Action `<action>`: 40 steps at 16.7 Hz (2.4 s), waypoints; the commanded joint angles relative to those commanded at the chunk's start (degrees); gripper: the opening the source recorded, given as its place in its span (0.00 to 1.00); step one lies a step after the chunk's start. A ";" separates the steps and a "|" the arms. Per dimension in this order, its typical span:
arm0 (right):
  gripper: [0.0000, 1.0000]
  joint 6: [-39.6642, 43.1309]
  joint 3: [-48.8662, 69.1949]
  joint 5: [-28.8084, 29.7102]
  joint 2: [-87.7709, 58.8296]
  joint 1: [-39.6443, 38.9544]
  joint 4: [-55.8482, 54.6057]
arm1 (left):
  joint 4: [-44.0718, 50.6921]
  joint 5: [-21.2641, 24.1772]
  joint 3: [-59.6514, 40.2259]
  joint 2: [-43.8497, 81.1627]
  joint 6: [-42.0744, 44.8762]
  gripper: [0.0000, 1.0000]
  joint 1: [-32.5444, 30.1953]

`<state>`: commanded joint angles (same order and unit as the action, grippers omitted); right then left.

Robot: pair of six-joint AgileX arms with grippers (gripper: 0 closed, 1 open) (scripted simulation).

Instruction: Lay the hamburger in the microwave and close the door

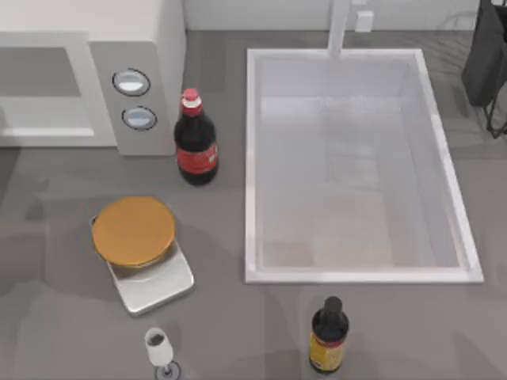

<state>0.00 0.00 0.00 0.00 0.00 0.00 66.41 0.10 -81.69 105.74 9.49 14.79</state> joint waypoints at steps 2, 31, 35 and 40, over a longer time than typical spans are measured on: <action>1.00 0.00 0.00 0.00 0.00 0.00 0.00 | -1.77 0.25 0.29 0.47 -0.13 0.00 -0.01; 1.00 0.00 0.00 0.00 0.00 0.00 0.00 | -113.06 12.05 25.46 17.71 -4.51 0.00 -4.18; 1.00 0.00 0.00 0.00 0.00 0.00 0.00 | -112.02 11.83 23.40 18.75 -4.45 0.00 -4.05; 1.00 0.00 0.00 0.00 0.00 0.00 0.00 | -106.58 11.07 10.69 25.81 -4.86 0.00 -5.13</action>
<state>0.00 0.00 0.00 0.00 0.00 0.00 -40.17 11.17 -71.00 131.56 4.63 9.65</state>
